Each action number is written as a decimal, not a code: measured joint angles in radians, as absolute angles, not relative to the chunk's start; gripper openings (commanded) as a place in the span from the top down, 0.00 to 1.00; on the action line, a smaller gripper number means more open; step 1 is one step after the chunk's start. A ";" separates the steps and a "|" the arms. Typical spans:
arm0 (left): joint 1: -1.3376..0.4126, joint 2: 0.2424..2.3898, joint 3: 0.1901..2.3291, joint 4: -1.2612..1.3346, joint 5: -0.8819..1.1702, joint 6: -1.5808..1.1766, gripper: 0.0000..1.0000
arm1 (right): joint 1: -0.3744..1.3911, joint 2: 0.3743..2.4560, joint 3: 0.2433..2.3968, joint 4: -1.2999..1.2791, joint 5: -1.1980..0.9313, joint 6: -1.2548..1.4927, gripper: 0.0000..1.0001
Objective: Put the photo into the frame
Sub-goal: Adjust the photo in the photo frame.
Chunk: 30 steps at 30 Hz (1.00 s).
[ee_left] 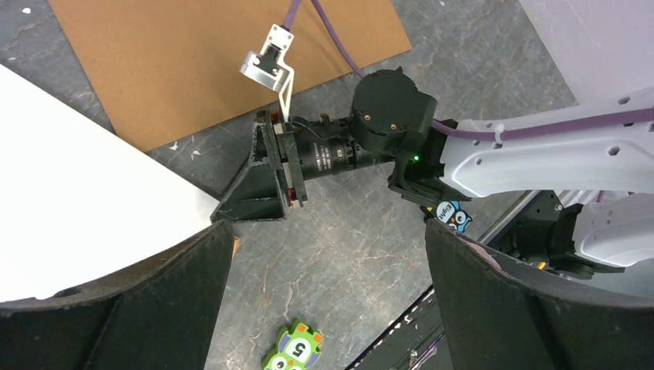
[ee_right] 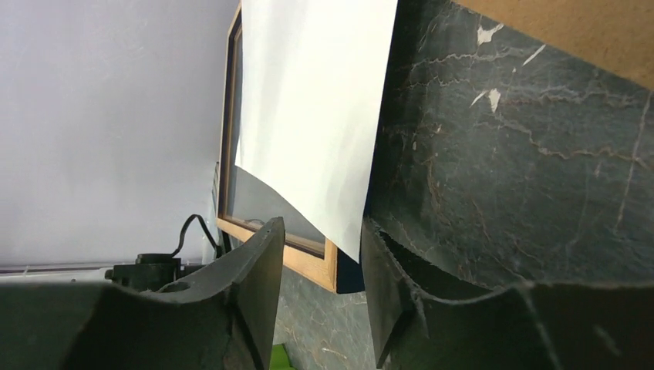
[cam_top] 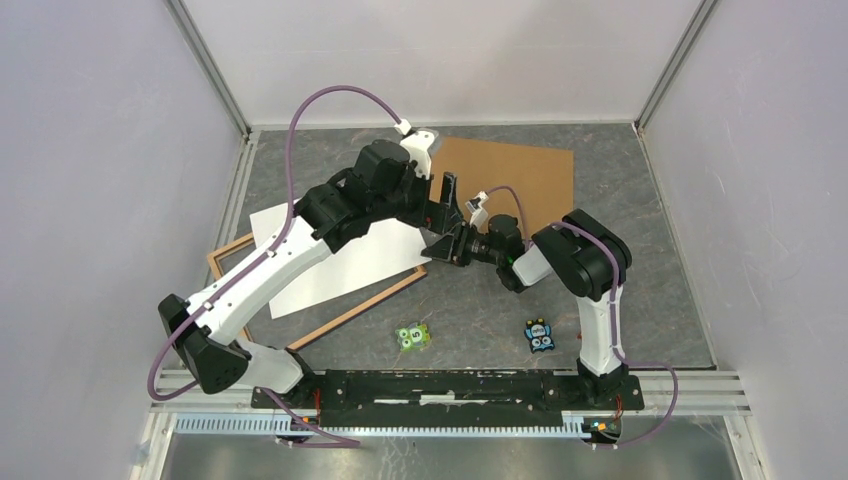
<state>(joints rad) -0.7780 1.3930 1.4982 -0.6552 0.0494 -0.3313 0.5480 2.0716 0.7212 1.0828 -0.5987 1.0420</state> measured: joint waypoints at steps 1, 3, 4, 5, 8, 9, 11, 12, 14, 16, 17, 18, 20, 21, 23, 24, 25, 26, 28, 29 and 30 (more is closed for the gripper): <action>-0.784 1.393 1.498 -0.655 0.049 -0.331 0.00 | 0.548 2.072 0.723 1.080 -0.596 1.042 0.48; -0.795 1.393 1.498 -0.655 0.046 -0.331 0.00 | 0.548 2.072 0.723 1.071 -0.587 1.036 0.49; -0.798 1.392 1.498 -0.654 0.046 -0.331 0.00 | 0.548 2.072 0.723 1.060 -0.580 1.031 0.52; -0.801 1.391 1.498 -0.655 0.046 -0.331 0.00 | 0.548 2.072 0.723 1.052 -0.578 1.030 0.56; -0.803 1.389 1.498 -0.655 0.053 -0.331 0.00 | 0.550 2.077 0.724 1.057 -0.573 1.039 0.67; -0.803 1.387 1.498 -0.655 0.054 -0.331 0.00 | 0.551 2.082 0.726 1.065 -0.572 1.048 0.68; -0.803 1.384 1.498 -0.655 0.055 -0.331 0.00 | 0.557 2.103 0.739 1.089 -0.569 1.075 0.68; -0.803 1.383 1.498 -0.655 0.054 -0.331 0.00 | 0.562 2.115 0.752 1.098 -0.568 1.088 0.68; -0.803 1.378 1.498 -0.654 0.054 -0.331 0.00 | 0.572 2.131 0.777 1.104 -0.568 1.105 0.66; -0.803 1.375 1.498 -0.654 0.055 -0.331 0.00 | 0.582 2.139 0.805 1.103 -0.564 1.114 0.65; -0.804 1.375 1.498 -0.654 0.055 -0.331 0.00 | 0.584 2.139 0.816 1.103 -0.562 1.115 0.65; -0.804 1.374 1.498 -0.654 0.055 -0.331 0.00 | 0.588 2.139 0.829 1.102 -0.558 1.115 0.68; -0.805 1.373 1.498 -0.654 0.054 -0.331 0.00 | 0.592 2.139 0.847 1.100 -0.549 1.114 0.73; -0.805 1.373 1.498 -0.654 0.054 -0.331 0.00 | 0.594 2.139 0.853 1.098 -0.545 1.113 0.77; -0.805 1.373 1.498 -0.654 0.052 -0.331 0.00 | 0.594 2.140 0.866 1.084 -0.541 1.110 0.90; -0.806 1.373 1.498 -0.654 0.052 -0.331 0.00 | 0.594 2.143 0.875 1.076 -0.541 1.106 0.96; -0.806 1.373 1.498 -0.654 0.050 -0.331 0.00 | 0.594 2.144 0.882 1.068 -0.542 1.105 1.00; -0.807 1.373 1.498 -0.654 0.048 -0.330 0.00 | 0.594 2.147 0.889 1.061 -0.544 1.103 1.00; -0.807 1.373 1.498 -0.654 0.042 -0.324 0.00 | 0.593 2.148 0.902 1.033 -0.557 1.099 1.00; -0.807 1.373 1.498 -0.654 0.039 -0.319 0.00 | 0.591 2.149 0.916 1.003 -0.575 1.092 1.00; -0.808 1.373 1.498 -0.654 0.036 -0.318 0.00 | 0.589 2.153 0.937 0.968 -0.599 1.083 1.00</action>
